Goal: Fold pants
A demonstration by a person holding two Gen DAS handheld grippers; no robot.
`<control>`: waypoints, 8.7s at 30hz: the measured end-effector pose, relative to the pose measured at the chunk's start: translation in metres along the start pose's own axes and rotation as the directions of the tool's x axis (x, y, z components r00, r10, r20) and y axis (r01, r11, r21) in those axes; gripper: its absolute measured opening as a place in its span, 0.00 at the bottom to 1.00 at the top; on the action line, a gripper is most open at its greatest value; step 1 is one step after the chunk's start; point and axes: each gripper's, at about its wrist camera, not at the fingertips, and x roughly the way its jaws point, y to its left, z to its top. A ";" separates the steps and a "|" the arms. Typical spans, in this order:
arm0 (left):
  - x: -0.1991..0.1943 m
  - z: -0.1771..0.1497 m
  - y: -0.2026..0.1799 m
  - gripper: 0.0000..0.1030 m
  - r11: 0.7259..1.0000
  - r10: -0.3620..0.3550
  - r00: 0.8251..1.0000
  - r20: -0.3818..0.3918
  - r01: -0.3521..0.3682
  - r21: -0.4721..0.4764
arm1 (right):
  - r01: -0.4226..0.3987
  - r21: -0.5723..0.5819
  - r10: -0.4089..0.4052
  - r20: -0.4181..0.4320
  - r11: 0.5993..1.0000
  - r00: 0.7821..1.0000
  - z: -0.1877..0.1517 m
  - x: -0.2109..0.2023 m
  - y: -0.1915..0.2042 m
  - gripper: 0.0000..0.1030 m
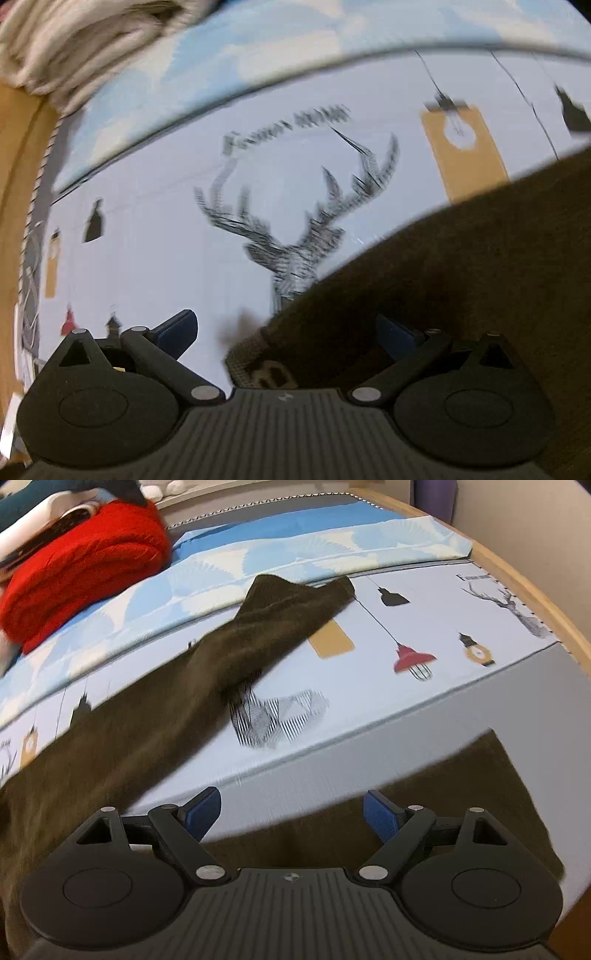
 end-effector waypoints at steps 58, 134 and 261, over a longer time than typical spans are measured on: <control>-0.175 -0.308 -0.008 0.41 0.789 -0.328 0.924 0.198 0.383 -0.480 | 0.097 0.186 -0.072 -0.139 0.978 0.988 -0.125 -0.039 -0.116 0.33; -0.128 -0.330 0.067 0.06 0.410 -0.357 0.927 0.111 0.262 -0.873 | -0.048 0.548 -0.078 0.204 0.835 0.976 -0.078 -0.089 -0.295 0.10; -0.223 -0.194 -0.117 0.88 0.864 -0.111 0.981 0.158 0.174 -0.472 | -0.169 0.674 0.035 0.207 0.719 0.978 -0.175 -0.050 -0.372 0.64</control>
